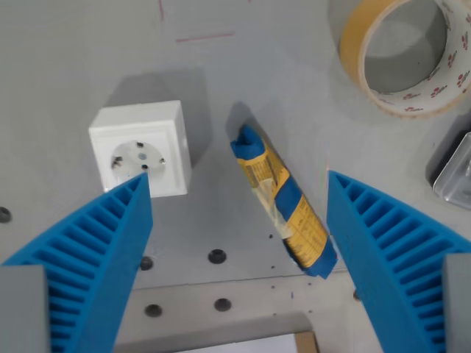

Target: Pick up the blue bag

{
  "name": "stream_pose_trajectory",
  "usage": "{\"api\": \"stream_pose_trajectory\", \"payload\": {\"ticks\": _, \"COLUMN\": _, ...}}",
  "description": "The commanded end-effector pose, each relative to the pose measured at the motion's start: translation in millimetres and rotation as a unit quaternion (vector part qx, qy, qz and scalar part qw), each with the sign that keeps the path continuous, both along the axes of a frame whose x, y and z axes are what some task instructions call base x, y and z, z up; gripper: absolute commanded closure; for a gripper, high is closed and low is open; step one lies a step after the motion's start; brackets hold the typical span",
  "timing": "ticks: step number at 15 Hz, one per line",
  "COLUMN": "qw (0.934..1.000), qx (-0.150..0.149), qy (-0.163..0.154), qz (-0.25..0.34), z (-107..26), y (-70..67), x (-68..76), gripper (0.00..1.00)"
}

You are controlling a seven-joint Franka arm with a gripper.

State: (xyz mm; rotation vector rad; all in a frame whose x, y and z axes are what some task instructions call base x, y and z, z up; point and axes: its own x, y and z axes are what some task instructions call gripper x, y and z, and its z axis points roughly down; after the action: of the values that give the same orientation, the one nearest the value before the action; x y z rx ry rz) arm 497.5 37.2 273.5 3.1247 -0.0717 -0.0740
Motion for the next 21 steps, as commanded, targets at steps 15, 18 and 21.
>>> {"api": "stream_pose_trajectory", "payload": {"ticks": 15, "qw": 0.9707, "qx": -0.023, "qy": -0.070, "qz": 0.229, "z": -71.5, "y": -24.3, "x": -64.0, "gripper": 0.00}}
{"api": "stream_pose_trajectory", "payload": {"ticks": 18, "qw": 0.9660, "qx": -0.025, "qy": -0.064, "qz": 0.249, "z": -83.3, "y": -27.5, "x": -70.8, "gripper": 0.00}}
{"api": "stream_pose_trajectory", "payload": {"ticks": 21, "qw": 0.9626, "qx": -0.025, "qy": -0.062, "qz": 0.263, "z": -96.0, "y": -32.5, "x": -77.2, "gripper": 0.00}}
